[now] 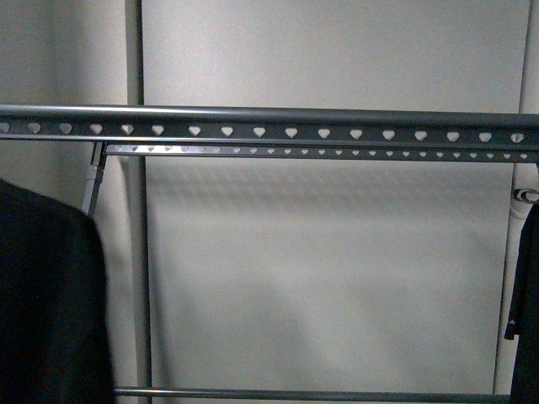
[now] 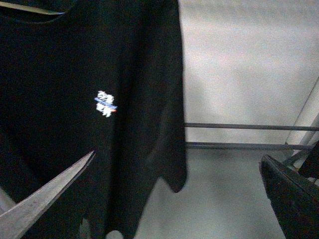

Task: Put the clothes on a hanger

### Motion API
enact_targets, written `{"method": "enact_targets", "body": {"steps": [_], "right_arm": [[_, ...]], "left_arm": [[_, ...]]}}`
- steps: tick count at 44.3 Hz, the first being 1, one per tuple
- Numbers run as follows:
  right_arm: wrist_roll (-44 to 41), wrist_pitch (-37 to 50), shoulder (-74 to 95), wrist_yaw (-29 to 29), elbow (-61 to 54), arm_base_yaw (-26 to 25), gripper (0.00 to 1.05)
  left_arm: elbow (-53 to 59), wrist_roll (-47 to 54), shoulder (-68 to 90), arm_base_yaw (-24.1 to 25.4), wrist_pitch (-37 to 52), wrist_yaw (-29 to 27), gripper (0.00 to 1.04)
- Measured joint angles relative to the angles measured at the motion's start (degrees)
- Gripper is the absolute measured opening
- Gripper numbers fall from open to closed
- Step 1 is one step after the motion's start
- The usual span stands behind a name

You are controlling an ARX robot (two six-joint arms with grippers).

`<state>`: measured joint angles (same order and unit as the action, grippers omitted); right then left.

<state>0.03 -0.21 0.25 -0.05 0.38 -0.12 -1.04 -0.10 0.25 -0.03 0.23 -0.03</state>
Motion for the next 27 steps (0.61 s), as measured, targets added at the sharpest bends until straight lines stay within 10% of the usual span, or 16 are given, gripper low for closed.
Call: {"method": "enact_targets", "body": {"steps": [11, 16, 27], "right_arm": [[0.0, 0.0, 0.0, 0.0, 0.0, 0.0, 0.97], [0.0, 0.0, 0.0, -0.2, 0.0, 0.0, 0.97], [0.0, 0.0, 0.0, 0.0, 0.0, 0.0, 0.97]], "left_arm": [[0.0, 0.0, 0.0, 0.0, 0.0, 0.1, 0.98], [-2.3, 6.4, 9.2, 1.2, 1.0, 14.0, 0.98], [-30.1, -12.2, 53.5, 2.1, 15.2, -8.3, 0.98]]}}
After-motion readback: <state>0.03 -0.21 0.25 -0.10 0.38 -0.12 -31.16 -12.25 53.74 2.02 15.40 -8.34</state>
